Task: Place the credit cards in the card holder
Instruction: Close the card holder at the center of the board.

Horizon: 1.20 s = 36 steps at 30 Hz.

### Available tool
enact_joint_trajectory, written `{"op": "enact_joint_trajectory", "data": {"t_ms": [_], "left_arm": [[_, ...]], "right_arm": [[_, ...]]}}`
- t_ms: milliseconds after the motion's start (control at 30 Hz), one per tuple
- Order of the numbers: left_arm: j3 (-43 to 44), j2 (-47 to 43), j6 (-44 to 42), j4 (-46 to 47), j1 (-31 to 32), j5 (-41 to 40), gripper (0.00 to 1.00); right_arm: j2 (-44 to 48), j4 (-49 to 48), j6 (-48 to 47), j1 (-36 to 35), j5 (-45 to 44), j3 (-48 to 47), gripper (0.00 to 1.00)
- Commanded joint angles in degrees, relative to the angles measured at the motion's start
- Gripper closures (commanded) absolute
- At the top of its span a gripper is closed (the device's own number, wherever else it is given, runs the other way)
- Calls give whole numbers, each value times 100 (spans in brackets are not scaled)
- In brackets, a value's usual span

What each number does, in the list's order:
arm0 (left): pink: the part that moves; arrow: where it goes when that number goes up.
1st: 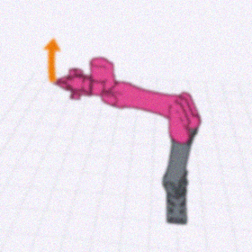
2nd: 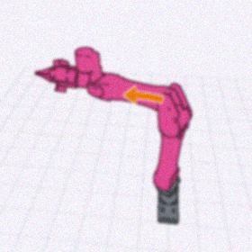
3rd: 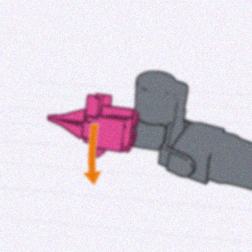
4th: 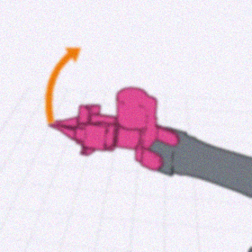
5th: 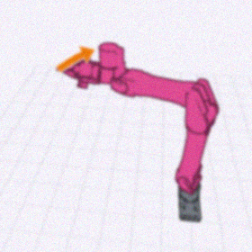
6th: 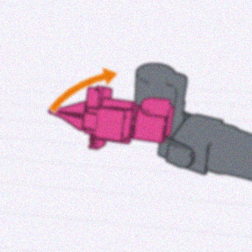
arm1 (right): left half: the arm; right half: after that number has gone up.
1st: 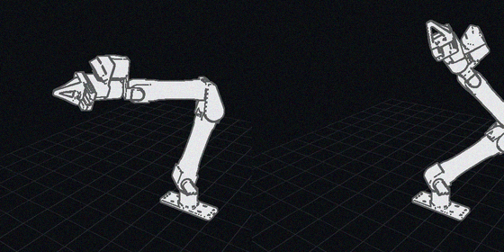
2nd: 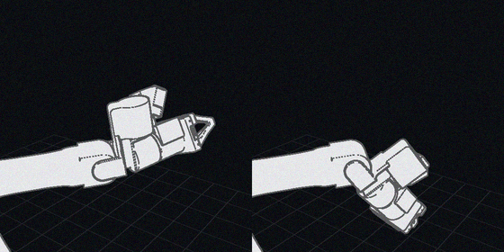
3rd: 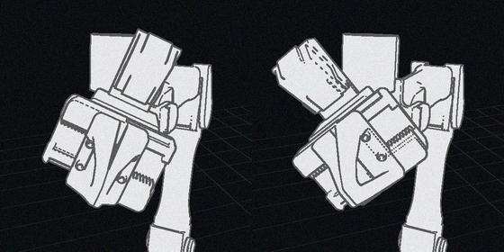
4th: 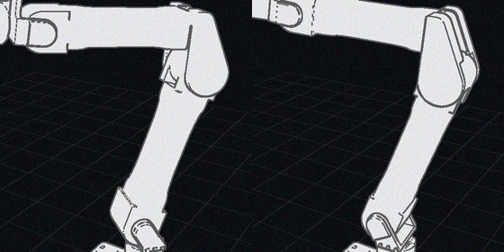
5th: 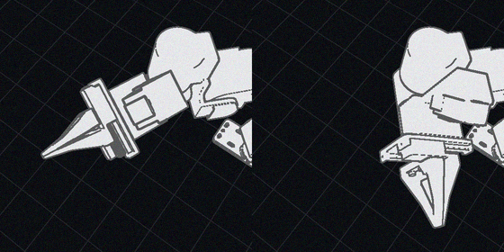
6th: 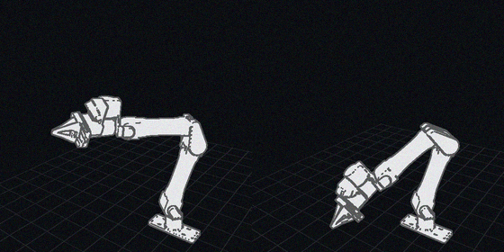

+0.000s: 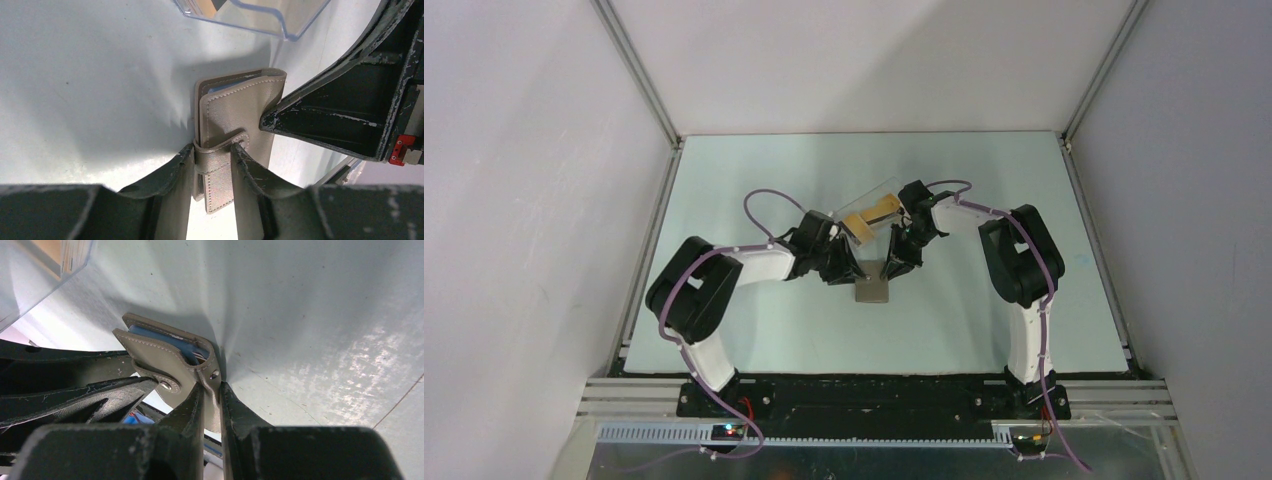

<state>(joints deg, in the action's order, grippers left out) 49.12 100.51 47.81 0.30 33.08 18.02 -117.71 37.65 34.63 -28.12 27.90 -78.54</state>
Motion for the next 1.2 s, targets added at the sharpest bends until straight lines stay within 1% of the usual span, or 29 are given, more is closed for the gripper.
{"op": "enact_joint_trajectory", "data": {"t_ms": [0,133,267,333,400,500,600,667,767,967,1167], "left_arm": [[130,179,-134,-276,203,-377,62],[228,98,-256,-578,214,-542,62],[231,116,-276,-612,225,-538,64],[206,82,-285,-606,223,-537,64],[171,28,-311,-599,225,-531,64],[160,-44,-341,-586,225,-514,63],[133,-88,-326,-572,217,-519,59],[105,-112,-300,-539,198,-504,58],[45,-152,-255,-434,170,-442,59],[-47,-238,-266,-383,97,-431,69],[-79,-191,-249,-361,66,-426,70]], "right_arm": [[-213,-23,-44,-153,-144,67,85],[-151,0,-55,-157,-149,68,81],[115,27,-57,-135,-142,62,74],[263,80,-66,-117,-129,69,63],[387,112,-81,-98,-103,70,57],[508,144,-110,-93,-7,91,53],[586,31,-67,-90,122,245,47],[625,-58,-35,-70,199,357,44],[639,-207,34,-39,405,518,43],[559,-534,181,7,740,731,43],[529,-731,255,8,811,757,43]]}}
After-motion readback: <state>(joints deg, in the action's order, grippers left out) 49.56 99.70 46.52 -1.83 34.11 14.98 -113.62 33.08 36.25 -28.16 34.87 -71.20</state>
